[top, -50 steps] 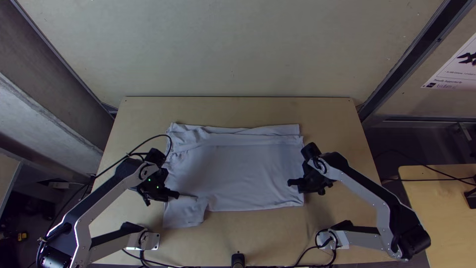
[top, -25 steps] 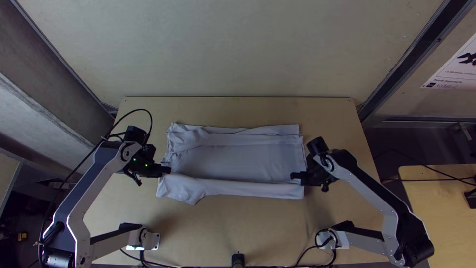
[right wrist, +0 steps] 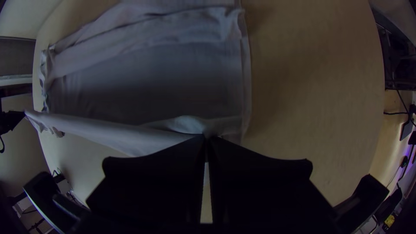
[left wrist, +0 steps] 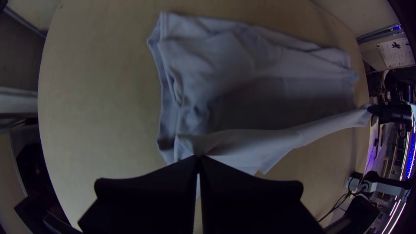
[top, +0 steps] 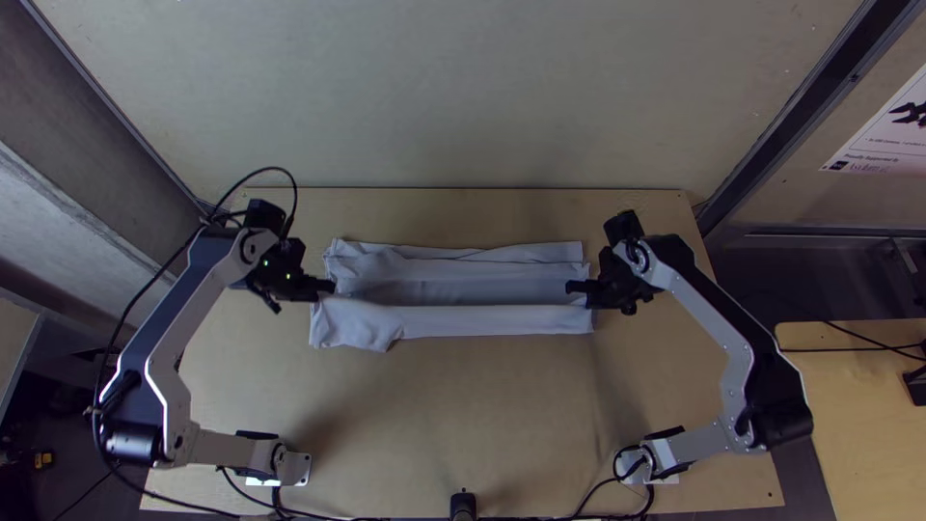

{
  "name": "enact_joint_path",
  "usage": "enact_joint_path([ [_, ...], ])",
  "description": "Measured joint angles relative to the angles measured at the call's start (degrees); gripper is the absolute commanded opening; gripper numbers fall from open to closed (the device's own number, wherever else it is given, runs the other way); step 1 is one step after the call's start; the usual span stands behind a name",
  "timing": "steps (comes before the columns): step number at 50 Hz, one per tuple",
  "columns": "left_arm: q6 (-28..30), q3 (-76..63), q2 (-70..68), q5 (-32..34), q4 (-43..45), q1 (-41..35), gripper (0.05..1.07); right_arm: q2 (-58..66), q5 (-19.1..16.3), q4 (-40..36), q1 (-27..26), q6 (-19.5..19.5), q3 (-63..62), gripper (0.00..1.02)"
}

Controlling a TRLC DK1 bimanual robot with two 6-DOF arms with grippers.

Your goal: Fold the t-shirt

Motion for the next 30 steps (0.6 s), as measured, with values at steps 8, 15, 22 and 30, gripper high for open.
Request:
enact_joint_path([
  [8, 0.26, 10.58, 7.93, 0.00, -0.20, 0.02, 0.08, 5.42, 0.02, -0.20, -0.90, -1.14, 5.35, 0.03],
  [15, 0.87, 18.64, 14.38, 0.00, -1.64, 0.22, 0.08, 9.92, 0.04, -0.22, -1.68, -1.49, 10.27, 0.03],
  [22, 1.27, 23.56, 19.26, -0.02, -2.21, 0.37, 0.08, 14.82, 0.07, -0.22, -2.64, -2.32, 16.52, 0.03],
  [30, 1.73, 27.30, 23.74, -0.07, -2.82, 0.37, 0.08, 19.85, 0.24, -0.48, -3.37, -2.51, 22.84, 0.03],
])
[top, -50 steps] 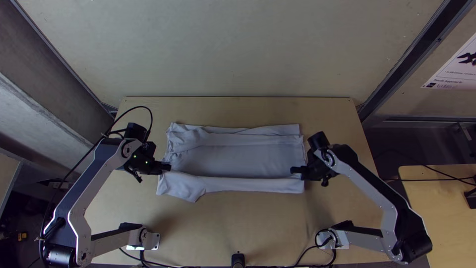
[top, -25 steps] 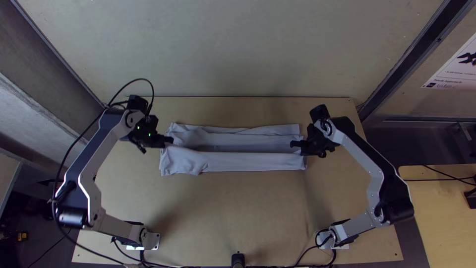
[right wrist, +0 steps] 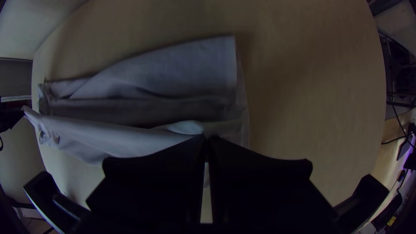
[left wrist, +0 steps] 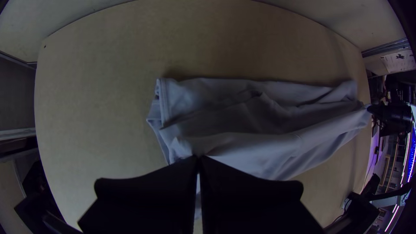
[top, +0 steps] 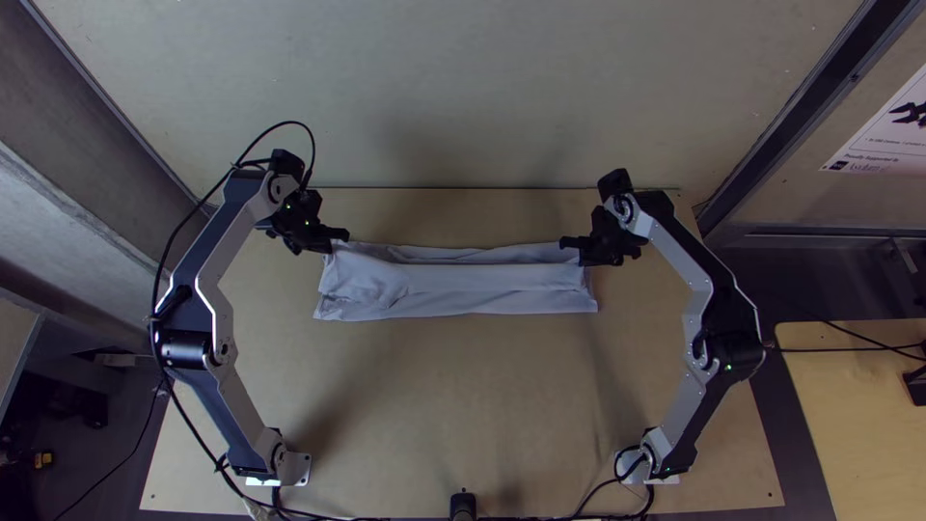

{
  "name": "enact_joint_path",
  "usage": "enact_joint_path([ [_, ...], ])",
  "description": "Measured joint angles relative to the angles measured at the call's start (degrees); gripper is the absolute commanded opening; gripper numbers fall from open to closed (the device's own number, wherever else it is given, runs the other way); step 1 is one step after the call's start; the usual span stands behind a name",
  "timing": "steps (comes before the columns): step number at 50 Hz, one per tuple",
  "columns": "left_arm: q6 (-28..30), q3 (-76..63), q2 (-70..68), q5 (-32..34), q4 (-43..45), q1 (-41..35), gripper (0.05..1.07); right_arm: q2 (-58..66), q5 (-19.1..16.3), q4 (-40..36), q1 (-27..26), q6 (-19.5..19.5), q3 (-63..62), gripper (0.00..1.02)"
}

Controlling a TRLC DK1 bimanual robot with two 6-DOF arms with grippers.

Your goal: Fold the t-shirt

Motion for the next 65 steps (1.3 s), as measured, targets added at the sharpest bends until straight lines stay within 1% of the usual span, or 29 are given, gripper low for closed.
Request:
enact_joint_path([
  [4, 0.02, 1.42, 2.32, -0.17, -0.04, 0.00, 0.08, 2.69, 0.02, -0.37, -0.13, -0.04, 2.95, 0.03],
  [5, 0.02, 1.79, 2.71, -0.20, 0.00, 0.00, 0.09, 3.37, 0.02, -0.50, -0.13, -0.11, 3.65, 0.08],
  [6, 0.00, 2.14, 3.28, -0.20, 0.07, 0.02, 0.13, 4.17, 0.02, -0.66, -0.13, -0.22, 4.33, 0.15],
  [7, -0.02, 2.45, 3.85, -0.20, 0.22, 0.02, 0.22, 4.70, 0.13, -0.81, -0.17, -0.24, 5.01, 0.25],
  [8, -0.04, 2.82, 4.52, -0.20, 0.46, 0.04, 0.36, 5.49, 0.20, -0.87, -0.17, -0.24, 5.70, 0.35],
  [9, -0.13, 3.08, 5.03, -0.17, 0.76, 0.07, 0.55, 6.05, 0.22, -0.90, -0.24, -0.24, 6.38, 0.46],
  [10, -0.33, 3.43, 5.66, -0.17, 1.31, 0.13, 0.76, 6.91, 0.24, -1.03, -0.31, -0.22, 7.10, 0.60],
  [11, -0.50, 3.69, 6.19, -0.15, 1.99, 0.17, 1.01, 7.56, 0.24, -1.07, -0.39, -0.22, 7.89, 0.74],
  [12, -0.55, 3.89, 6.67, -0.13, 2.93, 0.28, 1.04, 8.20, 0.44, -1.05, -0.48, -0.24, 8.63, 0.87],
  [13, -0.72, 3.98, 7.02, -0.13, 4.15, 0.37, 1.03, 8.85, 0.68, -1.09, -0.61, -0.24, 9.38, 0.95],
  [14, -0.85, 3.98, 7.17, -0.13, 5.53, 0.46, 1.03, 9.44, 0.68, -1.16, -0.83, -0.24, 10.16, 0.99],
  [15, -1.11, 3.98, 7.52, -0.13, 7.08, 0.63, 1.03, 9.84, 0.68, -1.18, -1.03, -0.24, 10.93, 0.99],
  [19, -3.28, 4.00, 7.80, 0.72, 11.98, 1.55, 1.03, 11.17, 1.18, -1.42, -2.08, -0.24, 13.14, 0.99],
  [22, -4.63, 4.46, 7.80, 1.73, 13.42, 2.34, 1.03, 11.43, 1.27, -1.70, -3.06, -0.22, 14.60, 0.99],
  [27, -6.14, 5.07, 7.41, 3.34, 14.27, 3.39, 1.03, 11.23, 2.51, -1.66, -4.81, -0.20, 16.72, 0.99],
  [31, -6.80, 5.03, 6.49, 5.97, 13.79, 4.35, 1.03, 10.32, 3.08, -1.70, -6.14, -0.22, 17.29, 0.99],
  [34, -7.17, 4.55, 5.35, 9.27, 13.81, 5.25, 1.03, 9.11, 3.19, -1.86, -7.04, -0.20, 17.29, 0.99],
  [50, -6.95, -3.06, -0.76, 24.55, 13.68, 12.81, 1.03, -2.16, 2.97, -2.14, -9.51, -0.22, 17.25, 0.99],
  [57, -5.60, -9.77, -1.99, 28.22, 15.74, 15.63, 1.03, -6.62, 1.25, -2.14, -10.14, -0.22, 17.25, 0.99],
  [65, -3.80, -16.92, -3.17, 32.02, 17.11, 17.99, 1.03, -10.21, 0.33, -2.19, -11.17, -0.22, 17.25, 0.99],
])
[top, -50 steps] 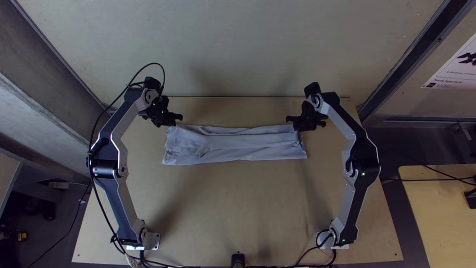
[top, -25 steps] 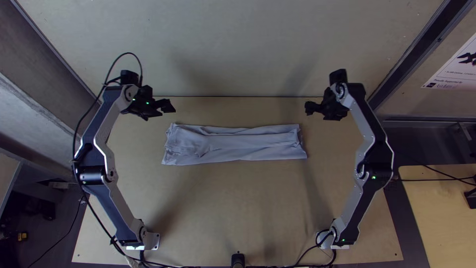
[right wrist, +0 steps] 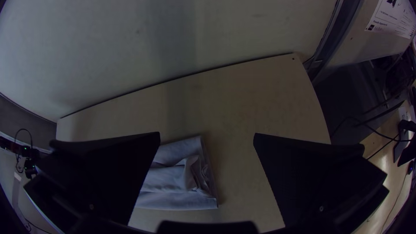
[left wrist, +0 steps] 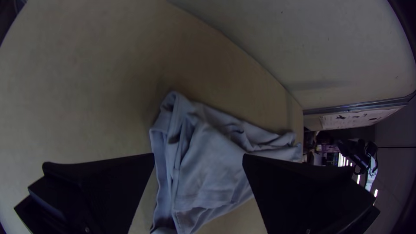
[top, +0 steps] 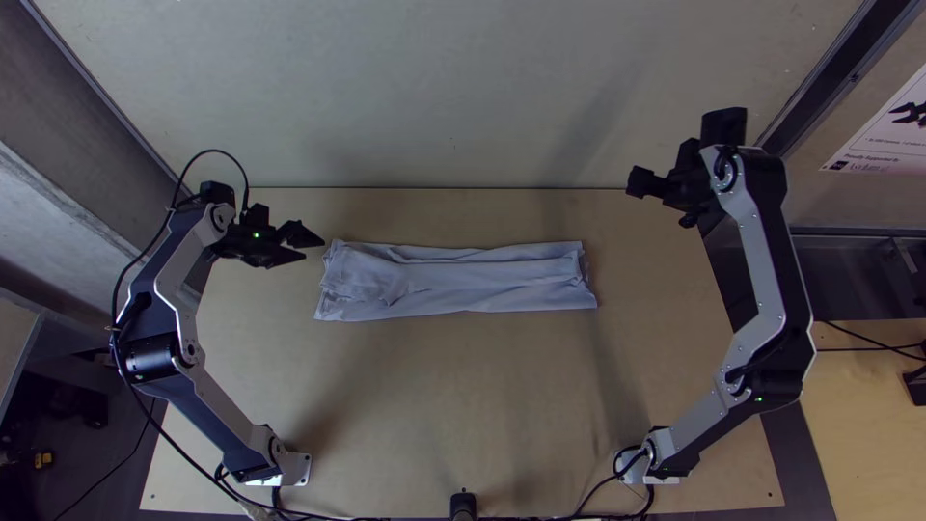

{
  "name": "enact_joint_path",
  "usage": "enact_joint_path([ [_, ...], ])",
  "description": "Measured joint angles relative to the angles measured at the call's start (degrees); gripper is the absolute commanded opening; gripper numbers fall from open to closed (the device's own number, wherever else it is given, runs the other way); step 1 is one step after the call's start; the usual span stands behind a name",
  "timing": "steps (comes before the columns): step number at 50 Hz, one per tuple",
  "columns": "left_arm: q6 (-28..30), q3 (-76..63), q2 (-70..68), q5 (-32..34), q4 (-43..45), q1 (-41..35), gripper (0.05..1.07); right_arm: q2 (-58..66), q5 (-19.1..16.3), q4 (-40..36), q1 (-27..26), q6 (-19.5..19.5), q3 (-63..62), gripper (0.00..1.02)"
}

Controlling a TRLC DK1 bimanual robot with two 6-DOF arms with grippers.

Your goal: Fold the t-shirt

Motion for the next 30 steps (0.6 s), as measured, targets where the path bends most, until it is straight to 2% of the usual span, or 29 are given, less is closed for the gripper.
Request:
enact_joint_path([
  [8, 2.80, -5.20, -0.11, 4.87, 1.42, 2.56, 1.03, -2.25, -0.35, 0.00, -0.68, -0.50, -0.79, 0.99],
  [22, 6.82, -11.02, 1.22, 5.66, 4.81, 5.22, 1.03, -5.18, -0.37, -0.15, -0.90, -1.99, -5.81, 0.99],
  [30, 7.45, -13.73, 3.17, 9.03, 5.31, 5.92, 1.03, -6.95, -0.37, -0.13, -0.90, -2.84, -9.88, 0.99],
])
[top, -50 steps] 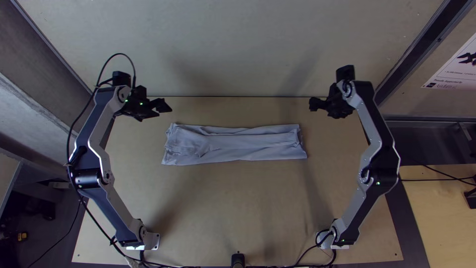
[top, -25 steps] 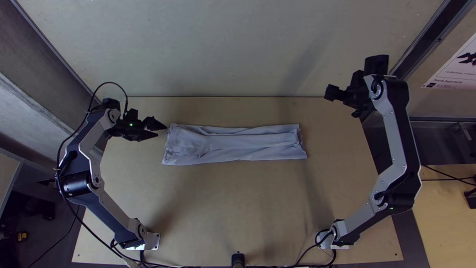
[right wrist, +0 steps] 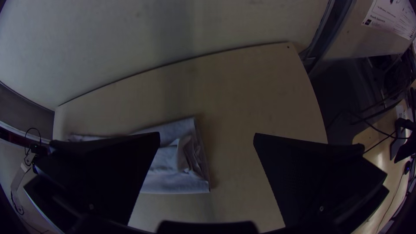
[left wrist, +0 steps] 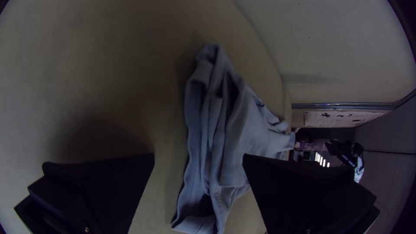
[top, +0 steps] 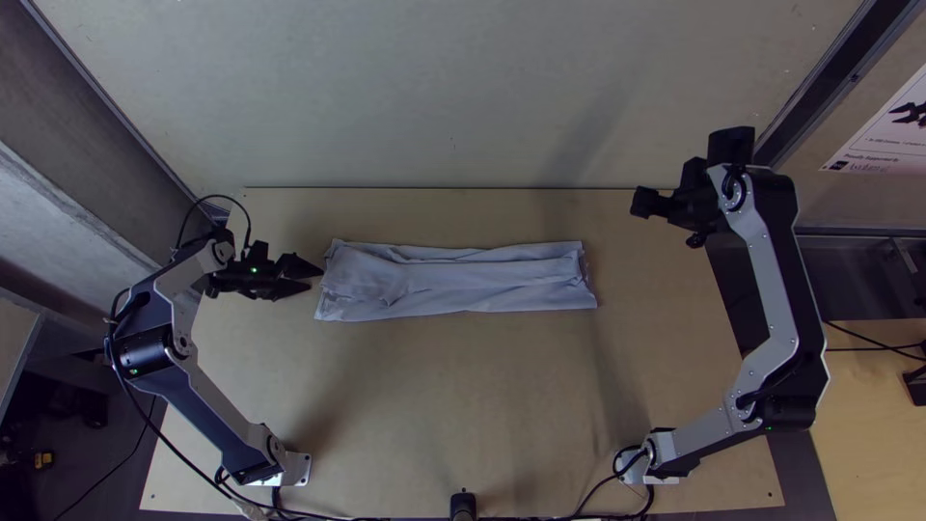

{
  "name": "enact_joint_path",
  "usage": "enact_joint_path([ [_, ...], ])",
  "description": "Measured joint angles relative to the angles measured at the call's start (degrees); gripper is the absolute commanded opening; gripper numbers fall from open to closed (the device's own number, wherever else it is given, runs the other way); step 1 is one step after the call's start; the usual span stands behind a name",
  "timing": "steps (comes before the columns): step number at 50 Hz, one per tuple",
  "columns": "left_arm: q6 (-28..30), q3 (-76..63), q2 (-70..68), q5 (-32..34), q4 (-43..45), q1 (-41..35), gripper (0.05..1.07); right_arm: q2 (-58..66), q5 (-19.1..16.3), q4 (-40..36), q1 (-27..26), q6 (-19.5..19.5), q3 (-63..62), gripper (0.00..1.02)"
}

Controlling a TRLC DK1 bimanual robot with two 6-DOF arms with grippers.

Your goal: Fold the t-shirt

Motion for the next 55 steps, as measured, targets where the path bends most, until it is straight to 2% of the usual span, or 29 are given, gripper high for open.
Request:
enact_joint_path([
  [12, 0.44, -0.48, 2.62, 5.60, 0.15, 0.26, 1.03, -3.87, -0.02, 1.25, 0.00, -0.22, -6.75, 0.99],
  [19, 0.42, -0.48, 2.78, 5.97, 0.17, -0.63, 1.03, -6.38, -0.04, 1.97, 0.00, -0.63, -9.70, 0.99],
  [26, 0.13, -0.42, 2.78, 5.55, 0.50, -4.28, 1.03, -7.63, -0.02, 2.54, 0.00, -1.05, -10.82, 0.99],
  [35, -3.45, 0.17, 2.78, 4.57, 2.89, -10.84, 1.03, -8.52, -0.02, 2.62, 0.00, -1.25, -10.95, 0.99],
  [46, -10.27, 1.68, 2.75, -0.13, 7.91, -18.82, 1.03, -9.25, -0.04, 2.64, 0.00, -1.25, -11.37, 0.99],
  [55, -14.67, 3.65, 2.10, -9.51, 9.46, -24.94, 1.01, -10.54, -0.22, 3.08, 0.00, -1.25, -13.75, 0.99],
])
